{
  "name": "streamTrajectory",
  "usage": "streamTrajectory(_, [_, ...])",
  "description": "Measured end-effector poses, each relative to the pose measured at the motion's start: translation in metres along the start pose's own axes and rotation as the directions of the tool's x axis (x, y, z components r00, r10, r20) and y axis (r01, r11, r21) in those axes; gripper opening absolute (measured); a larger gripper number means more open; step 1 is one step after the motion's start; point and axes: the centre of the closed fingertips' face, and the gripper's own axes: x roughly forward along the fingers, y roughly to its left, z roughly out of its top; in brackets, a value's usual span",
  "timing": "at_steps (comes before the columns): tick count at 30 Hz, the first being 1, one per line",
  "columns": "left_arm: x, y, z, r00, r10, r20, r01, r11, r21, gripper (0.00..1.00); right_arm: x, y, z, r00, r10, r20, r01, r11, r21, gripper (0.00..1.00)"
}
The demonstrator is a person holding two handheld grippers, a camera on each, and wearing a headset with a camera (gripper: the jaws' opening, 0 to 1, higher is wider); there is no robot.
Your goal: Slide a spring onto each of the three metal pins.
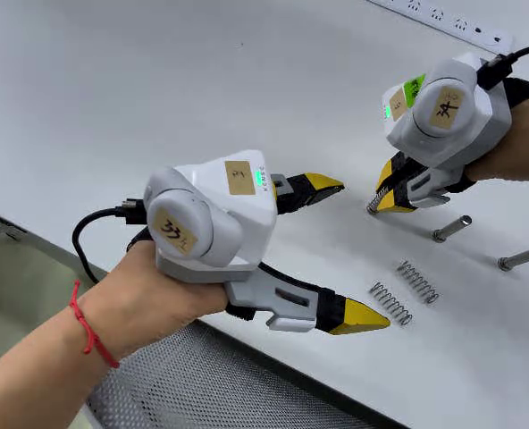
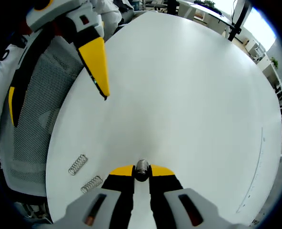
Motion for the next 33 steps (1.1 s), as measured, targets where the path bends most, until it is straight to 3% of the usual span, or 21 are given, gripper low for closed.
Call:
streamTrajectory(17, [-0.001, 0.0, -0.001, 1.0, 0.002, -0.002, -0.002, 1.0, -0.001, 0.86, 0.001, 0.001, 0.002, 0.9999, -0.002, 0.015, 0.002, 1.0, 0.002, 0.19])
streamTrajectory(33, [-0.003, 0.001, 0.004, 0.9999, 0.001, -0.012, -0.001, 1.0, 0.014, 0.86, -0.011, -0.002, 0.01, 0.9969, -0.042, 0.066, 0.042, 0.999, 0.004, 0.33])
